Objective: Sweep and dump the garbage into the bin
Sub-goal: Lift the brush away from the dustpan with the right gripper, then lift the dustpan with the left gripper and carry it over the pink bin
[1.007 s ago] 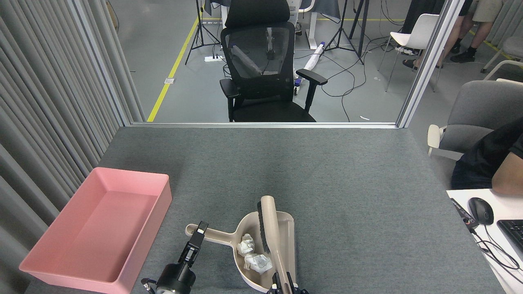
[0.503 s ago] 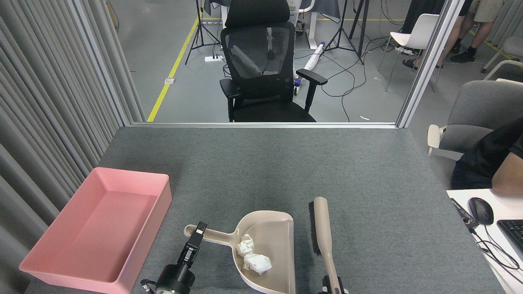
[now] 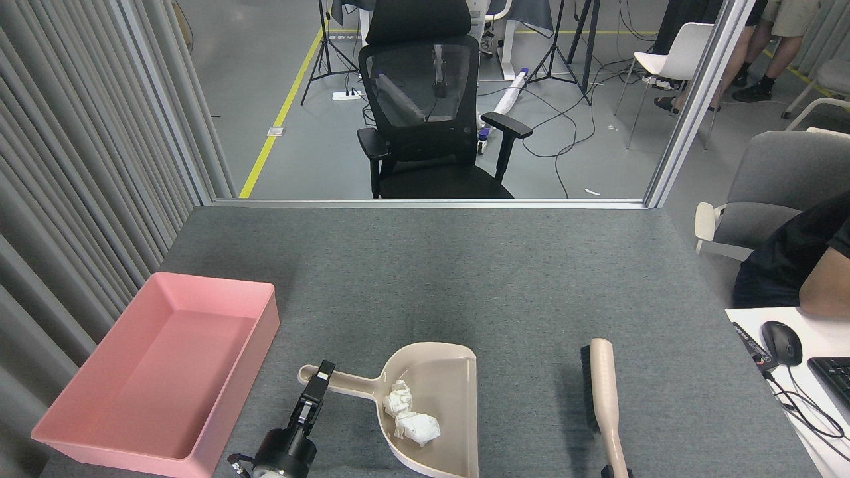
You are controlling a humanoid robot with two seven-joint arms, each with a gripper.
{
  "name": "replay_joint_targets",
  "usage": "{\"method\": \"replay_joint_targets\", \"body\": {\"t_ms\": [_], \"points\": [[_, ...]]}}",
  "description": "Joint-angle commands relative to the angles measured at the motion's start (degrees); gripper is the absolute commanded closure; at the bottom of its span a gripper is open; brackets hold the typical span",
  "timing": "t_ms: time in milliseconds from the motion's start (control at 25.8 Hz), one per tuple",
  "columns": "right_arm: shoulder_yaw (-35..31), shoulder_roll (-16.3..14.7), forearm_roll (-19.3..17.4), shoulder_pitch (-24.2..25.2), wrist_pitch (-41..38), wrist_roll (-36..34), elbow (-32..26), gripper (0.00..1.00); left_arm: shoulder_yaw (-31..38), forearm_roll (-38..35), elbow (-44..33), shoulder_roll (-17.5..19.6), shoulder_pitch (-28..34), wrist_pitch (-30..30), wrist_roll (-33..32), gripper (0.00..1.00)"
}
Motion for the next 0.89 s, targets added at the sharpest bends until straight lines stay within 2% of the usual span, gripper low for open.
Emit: {"method": "replay_joint_targets", "body": {"t_ms": [0, 39, 116, 194, 232, 271, 426, 658, 852], "points": [[-1.2, -0.1, 0.0, 0.0, -0.6, -0.1, -0.1, 0.77, -0.1, 2.9, -0.7, 0.0, 0.0, 1.3, -0.1, 1.00], [-1.3, -0.1, 0.0, 0.1, -0.9, -0.2, -0.1, 0.74, -0.2, 4.0, -1.2, 0.0, 0.0, 1.9, -0.1, 1.00], [-1.3, 0.1, 0.0, 0.1, -1.2, -0.3, -0.1, 0.58, -0.3, 5.2, -2.2, 0.0, 0.0, 2.9, -0.1, 1.00], [-1.3, 0.2, 0.0, 0.0, -1.2, -0.3, -0.1, 0.46, -0.3, 5.3, -3.2, 0.0, -0.1, 3.4, -0.2, 1.00], [-1.4, 0.2, 0.0, 0.0, -0.7, -0.3, -0.1, 0.26, -0.3, 5.3, -3.7, 0.0, -0.1, 3.7, -0.3, 1.00], [-1.5, 0.2, -0.1, -0.2, -0.3, -0.4, 0.0, 0.00, -0.3, 5.3, -4.1, 0.0, -0.1, 3.8, -0.4, 1.00], [-4.1, 0.3, -0.2, -0.4, -0.8, -0.4, 0.1, 0.01, -0.3, 5.3, -6.3, 0.0, -0.1, 5.3, -1.0, 1.00], [-4.2, 0.4, -0.2, -0.3, -1.2, -0.5, 0.1, 0.01, -0.7, 5.3, -12.8, 0.3, -0.3, 10.9, -3.4, 1.00], [-4.1, 0.7, -0.2, -0.6, -1.3, -0.5, 0.1, 0.01, -0.6, 5.3, -14.9, 0.5, -1.0, 13.3, -5.6, 1.00]]}}
